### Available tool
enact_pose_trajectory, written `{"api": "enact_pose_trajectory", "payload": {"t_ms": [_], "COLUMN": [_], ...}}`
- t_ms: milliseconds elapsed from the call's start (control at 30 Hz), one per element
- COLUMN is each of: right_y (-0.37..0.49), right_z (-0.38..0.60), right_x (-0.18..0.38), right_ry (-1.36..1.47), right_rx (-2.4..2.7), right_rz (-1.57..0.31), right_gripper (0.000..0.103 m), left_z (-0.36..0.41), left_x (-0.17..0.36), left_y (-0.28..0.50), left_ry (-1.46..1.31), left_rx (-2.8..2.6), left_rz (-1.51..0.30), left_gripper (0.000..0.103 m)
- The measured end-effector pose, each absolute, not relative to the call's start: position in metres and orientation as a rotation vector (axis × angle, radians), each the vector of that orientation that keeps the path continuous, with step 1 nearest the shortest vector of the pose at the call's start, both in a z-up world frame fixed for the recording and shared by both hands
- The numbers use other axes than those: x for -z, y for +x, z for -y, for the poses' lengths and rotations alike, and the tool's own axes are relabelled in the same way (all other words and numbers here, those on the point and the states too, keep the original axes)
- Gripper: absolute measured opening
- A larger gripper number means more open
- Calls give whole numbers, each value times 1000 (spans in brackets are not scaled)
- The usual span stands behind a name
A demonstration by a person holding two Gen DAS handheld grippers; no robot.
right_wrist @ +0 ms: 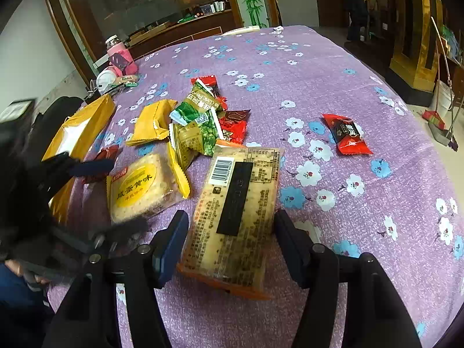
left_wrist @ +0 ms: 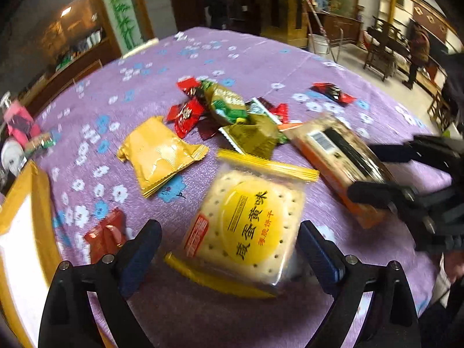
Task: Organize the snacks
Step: 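Grasp the yellow salted-egg-yolk biscuit pack with the left tool while right lifts its pack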
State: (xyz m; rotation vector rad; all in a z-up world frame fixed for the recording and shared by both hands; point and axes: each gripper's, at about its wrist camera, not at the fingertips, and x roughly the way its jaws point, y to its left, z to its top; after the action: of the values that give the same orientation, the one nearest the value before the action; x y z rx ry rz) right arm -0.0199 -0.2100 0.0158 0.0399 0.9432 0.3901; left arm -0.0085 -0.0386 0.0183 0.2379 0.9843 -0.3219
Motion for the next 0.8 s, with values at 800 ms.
{"api": "enact_pose_trajectory", "payload": {"t_ms": [800], "right_y": [-26], "right_z": [208], "right_x": [-28], "right_ry": [38], "right_rx": [-345], "right_rz": [-907], "right_gripper": [55], "left_z": [37], "left_x": [-44], "left_y": [-36], "left_ry": [79], "left_rx": [296], "left_rz": [-893], "left_gripper": [78]}}
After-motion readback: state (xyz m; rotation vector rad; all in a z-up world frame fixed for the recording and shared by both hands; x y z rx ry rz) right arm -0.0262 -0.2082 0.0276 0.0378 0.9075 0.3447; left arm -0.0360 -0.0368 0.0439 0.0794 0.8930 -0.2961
